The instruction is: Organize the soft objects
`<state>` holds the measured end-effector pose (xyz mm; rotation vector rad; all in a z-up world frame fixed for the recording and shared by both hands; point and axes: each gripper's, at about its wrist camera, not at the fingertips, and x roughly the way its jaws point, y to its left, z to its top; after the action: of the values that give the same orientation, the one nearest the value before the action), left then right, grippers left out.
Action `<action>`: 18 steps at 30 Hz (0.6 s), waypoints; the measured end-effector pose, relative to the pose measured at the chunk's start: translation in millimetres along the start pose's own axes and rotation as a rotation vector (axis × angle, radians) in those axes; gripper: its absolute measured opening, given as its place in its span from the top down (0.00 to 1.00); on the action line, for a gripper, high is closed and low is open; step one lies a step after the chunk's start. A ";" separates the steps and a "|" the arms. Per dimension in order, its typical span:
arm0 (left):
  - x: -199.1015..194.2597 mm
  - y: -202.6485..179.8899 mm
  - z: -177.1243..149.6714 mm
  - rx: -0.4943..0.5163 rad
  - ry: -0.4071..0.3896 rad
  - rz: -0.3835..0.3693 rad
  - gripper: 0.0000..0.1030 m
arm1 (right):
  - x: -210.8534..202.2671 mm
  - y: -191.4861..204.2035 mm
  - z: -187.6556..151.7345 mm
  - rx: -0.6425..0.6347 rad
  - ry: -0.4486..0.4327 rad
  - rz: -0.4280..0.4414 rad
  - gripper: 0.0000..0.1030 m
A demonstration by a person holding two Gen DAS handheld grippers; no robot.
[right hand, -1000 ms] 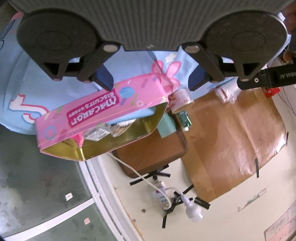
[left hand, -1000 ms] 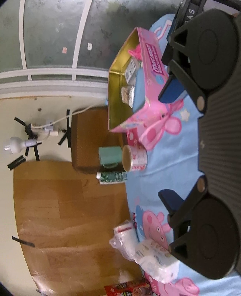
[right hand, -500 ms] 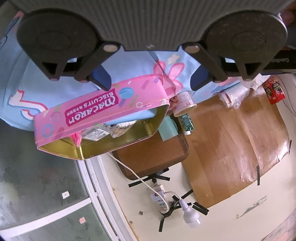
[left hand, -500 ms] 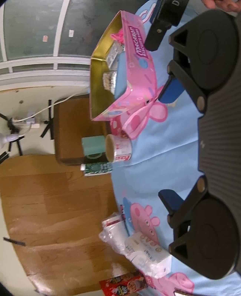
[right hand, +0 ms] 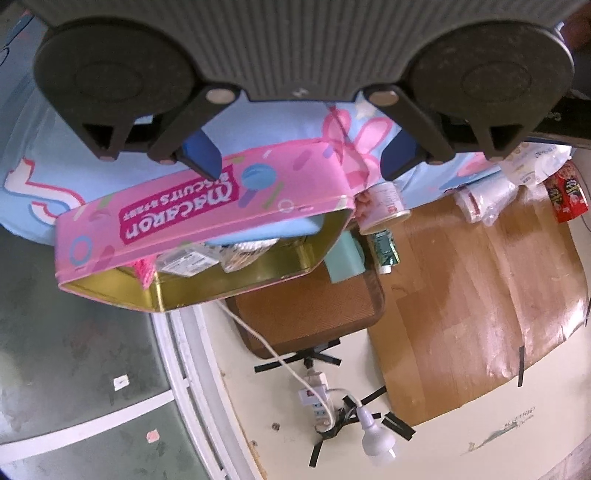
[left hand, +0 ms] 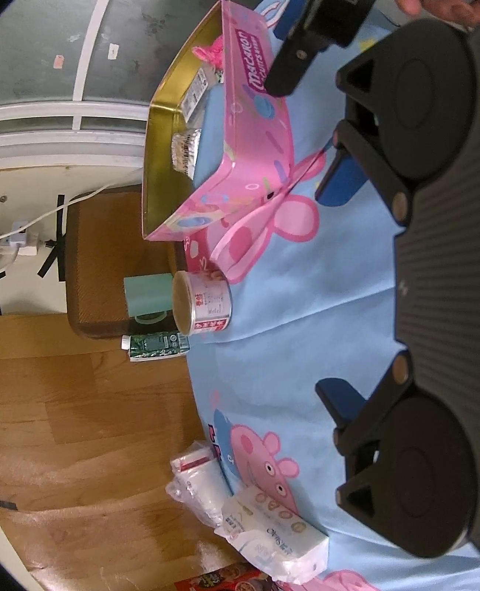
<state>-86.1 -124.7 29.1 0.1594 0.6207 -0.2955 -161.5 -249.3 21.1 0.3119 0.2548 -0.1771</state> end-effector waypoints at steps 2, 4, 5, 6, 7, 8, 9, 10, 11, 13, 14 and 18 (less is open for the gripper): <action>4.9 -1.9 0.1 0.002 0.013 -0.003 0.00 | -0.8 -1.6 0.3 -0.010 -0.015 -0.006 0.08; 9.8 -3.8 0.1 0.004 0.030 -0.009 0.00 | -1.3 -1.8 -0.8 -0.021 -0.021 -0.011 0.08; 11.5 -4.7 -0.3 0.005 0.036 -0.013 0.00 | -1.3 -2.0 -1.5 -0.025 -0.022 -0.013 0.08; 13.0 -6.0 -0.8 0.009 0.041 -0.015 0.00 | -0.9 -2.1 -2.2 -0.025 -0.021 -0.015 0.08; 14.0 -7.2 -1.3 0.016 0.044 -0.016 0.00 | -0.6 -2.5 -2.4 -0.023 -0.019 -0.016 0.08; 14.5 -8.5 -1.9 0.022 0.045 -0.016 0.00 | 0.0 -3.5 -2.6 -0.020 -0.017 -0.017 0.08; 14.9 -9.3 -2.4 0.026 0.046 -0.017 0.00 | 0.6 -3.3 -2.7 -0.017 -0.015 -0.018 0.08; 15.3 -9.9 -2.6 0.028 0.047 -0.018 0.00 | 1.1 -3.9 -3.0 -0.016 -0.012 -0.019 0.08; 15.7 -9.9 -2.4 0.028 0.049 -0.020 0.00 | 1.4 -4.3 -3.3 -0.016 -0.010 -0.019 0.08; 16.6 -10.2 -2.5 0.030 0.055 -0.022 0.00 | 1.4 -4.3 -3.5 -0.016 -0.009 -0.020 0.08; 17.0 -10.2 -2.6 0.031 0.057 -0.023 0.00 | 1.3 -4.2 -3.4 -0.016 -0.009 -0.020 0.08; 16.5 -8.6 -2.5 0.038 0.060 -0.023 0.00 | 2.4 -3.0 -3.5 -0.012 -0.018 -0.019 0.08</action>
<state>-77.5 -135.9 16.9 0.1980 0.6773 -0.3254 -160.6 -251.3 16.5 0.2957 0.2406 -0.1967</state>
